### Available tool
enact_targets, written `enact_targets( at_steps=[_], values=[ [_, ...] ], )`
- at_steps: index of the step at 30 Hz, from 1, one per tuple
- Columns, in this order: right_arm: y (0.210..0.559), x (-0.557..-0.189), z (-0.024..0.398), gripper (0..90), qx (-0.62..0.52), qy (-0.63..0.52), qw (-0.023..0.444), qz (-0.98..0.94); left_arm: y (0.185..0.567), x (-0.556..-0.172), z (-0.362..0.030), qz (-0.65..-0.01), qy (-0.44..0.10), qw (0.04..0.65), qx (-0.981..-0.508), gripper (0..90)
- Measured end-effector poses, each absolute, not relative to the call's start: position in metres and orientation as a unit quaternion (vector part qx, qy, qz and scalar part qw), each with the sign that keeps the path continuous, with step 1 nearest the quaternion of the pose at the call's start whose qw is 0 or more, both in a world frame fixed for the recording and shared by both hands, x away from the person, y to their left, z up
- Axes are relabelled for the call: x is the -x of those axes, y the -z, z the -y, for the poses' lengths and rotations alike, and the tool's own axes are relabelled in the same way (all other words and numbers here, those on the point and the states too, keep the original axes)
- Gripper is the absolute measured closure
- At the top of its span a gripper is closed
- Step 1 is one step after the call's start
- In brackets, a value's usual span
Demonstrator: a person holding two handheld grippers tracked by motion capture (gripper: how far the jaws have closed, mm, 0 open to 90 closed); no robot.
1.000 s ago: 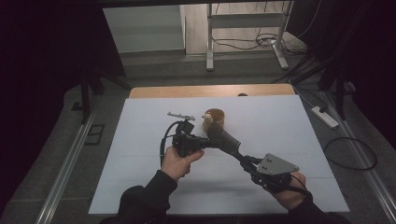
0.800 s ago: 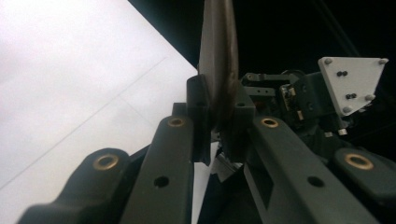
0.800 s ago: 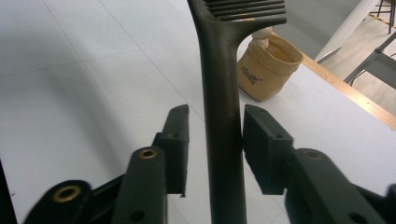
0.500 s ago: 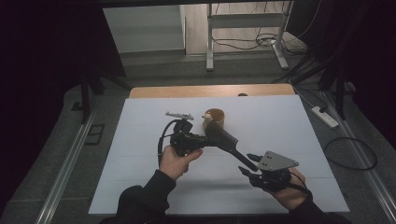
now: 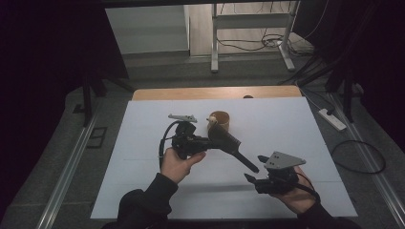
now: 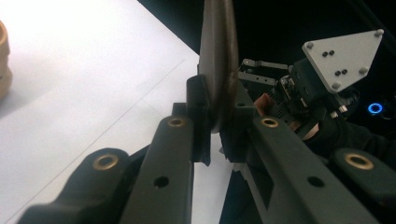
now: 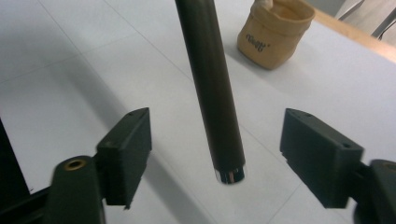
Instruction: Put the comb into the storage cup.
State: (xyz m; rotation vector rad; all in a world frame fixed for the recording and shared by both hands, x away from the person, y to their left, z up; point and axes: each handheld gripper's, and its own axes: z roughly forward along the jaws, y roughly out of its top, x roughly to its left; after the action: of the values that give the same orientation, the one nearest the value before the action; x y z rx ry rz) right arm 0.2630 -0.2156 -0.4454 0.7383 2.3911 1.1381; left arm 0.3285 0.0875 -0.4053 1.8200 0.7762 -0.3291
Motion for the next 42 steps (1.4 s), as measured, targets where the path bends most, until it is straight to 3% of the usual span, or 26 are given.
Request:
enact_targets(
  at_steps=[11,20,27,42],
  values=[
    [0.446,-0.267,0.221,11.3,-0.275,-0.394,0.177,-0.859,0.399,-0.328,-0.093,-0.327,0.111,0.533,-0.772,82.7],
    [0.445,-0.27,0.23,7.6,-0.29,-0.389,0.162,-0.859,0.395,-0.328,-0.095,-0.329,0.083,0.527,-0.779,82.7],
    [0.448,-0.273,0.235,0.0,-0.292,-0.376,0.145,-0.868,0.395,-0.33,-0.097,-0.332,0.071,0.52,-0.784,82.7],
    [0.453,-0.273,0.25,0.0,-0.305,-0.367,0.147,-0.866,0.389,-0.34,-0.108,-0.349,0.053,0.513,-0.782,82.6]
  ],
)
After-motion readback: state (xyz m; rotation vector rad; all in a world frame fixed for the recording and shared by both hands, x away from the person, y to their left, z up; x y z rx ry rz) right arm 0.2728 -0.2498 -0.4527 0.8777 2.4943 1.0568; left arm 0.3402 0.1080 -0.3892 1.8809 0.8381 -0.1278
